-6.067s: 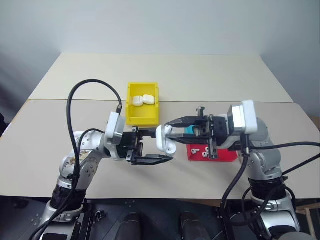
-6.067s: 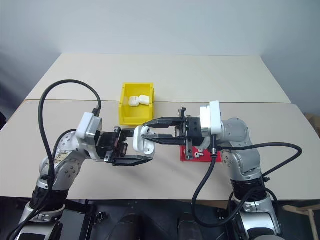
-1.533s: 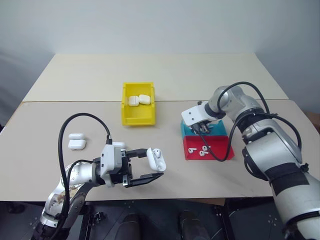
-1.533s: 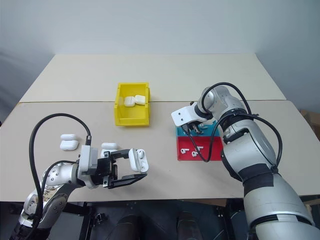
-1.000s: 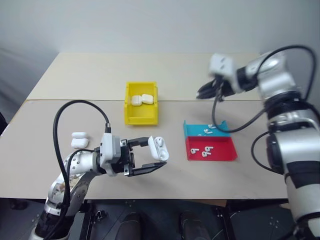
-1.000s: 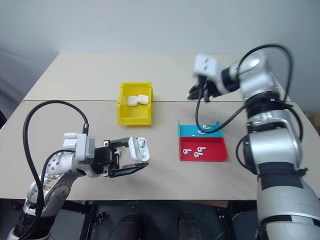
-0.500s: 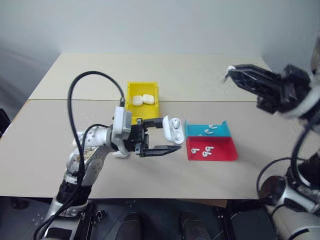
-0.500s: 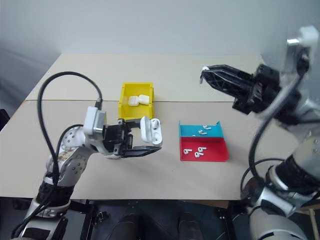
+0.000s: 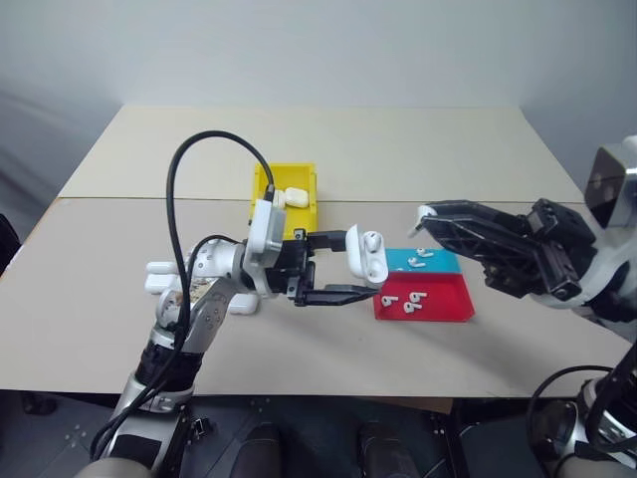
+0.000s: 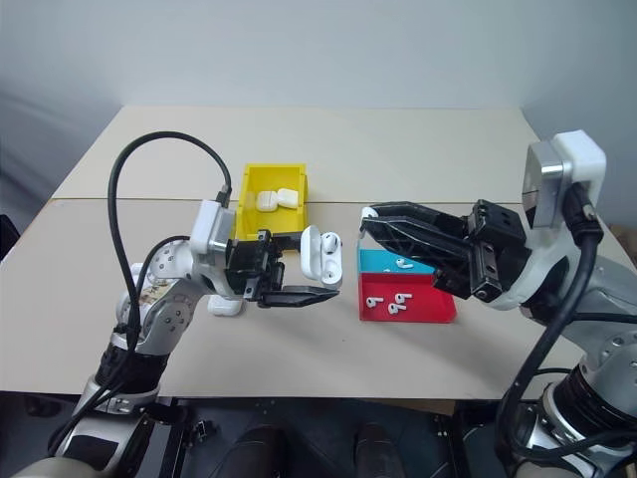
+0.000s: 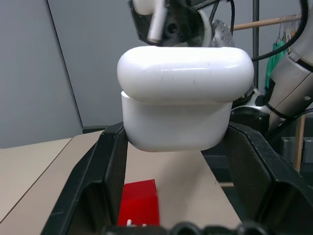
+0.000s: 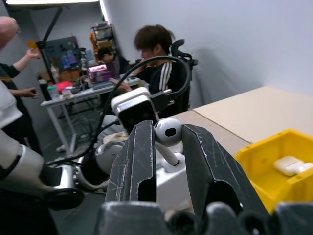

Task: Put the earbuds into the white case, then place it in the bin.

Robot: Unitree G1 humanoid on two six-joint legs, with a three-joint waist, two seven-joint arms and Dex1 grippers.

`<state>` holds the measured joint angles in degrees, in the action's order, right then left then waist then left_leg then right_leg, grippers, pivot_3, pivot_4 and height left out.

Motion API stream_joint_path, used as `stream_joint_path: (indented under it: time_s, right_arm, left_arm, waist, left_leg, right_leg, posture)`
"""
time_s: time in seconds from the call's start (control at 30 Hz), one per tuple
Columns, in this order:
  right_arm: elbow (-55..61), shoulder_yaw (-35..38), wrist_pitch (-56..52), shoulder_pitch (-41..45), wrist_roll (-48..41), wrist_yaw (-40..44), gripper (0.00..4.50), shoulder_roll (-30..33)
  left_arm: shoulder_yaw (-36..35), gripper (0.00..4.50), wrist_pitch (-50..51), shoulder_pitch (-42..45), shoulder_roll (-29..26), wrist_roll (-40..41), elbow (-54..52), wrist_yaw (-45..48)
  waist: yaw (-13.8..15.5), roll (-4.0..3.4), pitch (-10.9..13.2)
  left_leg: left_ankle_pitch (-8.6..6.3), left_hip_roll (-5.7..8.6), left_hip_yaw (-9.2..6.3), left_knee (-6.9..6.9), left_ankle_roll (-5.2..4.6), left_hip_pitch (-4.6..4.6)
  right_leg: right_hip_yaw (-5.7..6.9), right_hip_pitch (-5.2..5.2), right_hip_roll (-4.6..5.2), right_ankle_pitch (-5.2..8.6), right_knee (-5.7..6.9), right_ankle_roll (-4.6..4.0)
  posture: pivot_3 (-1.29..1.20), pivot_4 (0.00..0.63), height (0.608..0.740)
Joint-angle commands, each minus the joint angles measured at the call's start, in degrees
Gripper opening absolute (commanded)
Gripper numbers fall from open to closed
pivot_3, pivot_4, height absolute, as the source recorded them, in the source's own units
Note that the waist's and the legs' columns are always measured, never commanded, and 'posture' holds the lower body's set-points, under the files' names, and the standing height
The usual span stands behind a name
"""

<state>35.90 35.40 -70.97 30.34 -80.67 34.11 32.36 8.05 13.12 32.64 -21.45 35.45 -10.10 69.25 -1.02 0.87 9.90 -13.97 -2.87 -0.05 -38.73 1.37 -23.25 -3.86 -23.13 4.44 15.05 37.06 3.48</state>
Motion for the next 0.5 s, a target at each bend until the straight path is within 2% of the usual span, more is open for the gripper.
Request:
stream_joint_path:
  time_s: [0.03, 0.2, 0.5]
  right_arm:
    - [-0.1, -3.0, 4.8, -1.3, -5.3, -3.6, 0.61, 2.6]
    - [-0.1, -8.2, 9.3, -3.7, -10.9, -8.2, 0.61, 4.7]
    - [0.3, -14.7, 14.4, -6.6, -11.4, -10.5, 0.61, 7.7]
  left_arm:
    - [0.1, 2.7, -1.8, 1.3, 0.8, -0.9, 0.1, 0.4]
    - [-0.2, 2.7, -2.4, 0.7, 1.2, -1.6, 0.4, 0.8]
    - [-0.6, 2.7, -3.1, 0.5, 1.6, -2.0, 0.5, 0.3]
  waist:
    - [0.0, 0.0, 0.0]
    - [0.0, 0.01, 0.0]
    - [0.1, 0.03, 0.0]
  left_leg:
    - [0.0, 0.0, 0.0, 0.0, 0.0, 0.0]
    - [-0.01, 0.0, -0.01, 0.01, -0.01, -0.01]
    - [0.0, 0.0, -0.02, 0.0, -0.01, -0.03]
  right_leg:
    - [0.0, 0.0, 0.0, 0.0, -0.01, 0.0]
    - [0.0, 0.0, -0.01, 0.0, -0.02, 0.01]
    - [0.0, -0.01, 0.0, 0.01, -0.05, 0.02]
  posture:
    - [0.0, 0.15, 0.74]
    - [0.0, 0.15, 0.74]
    - [0.0, 0.15, 0.74]
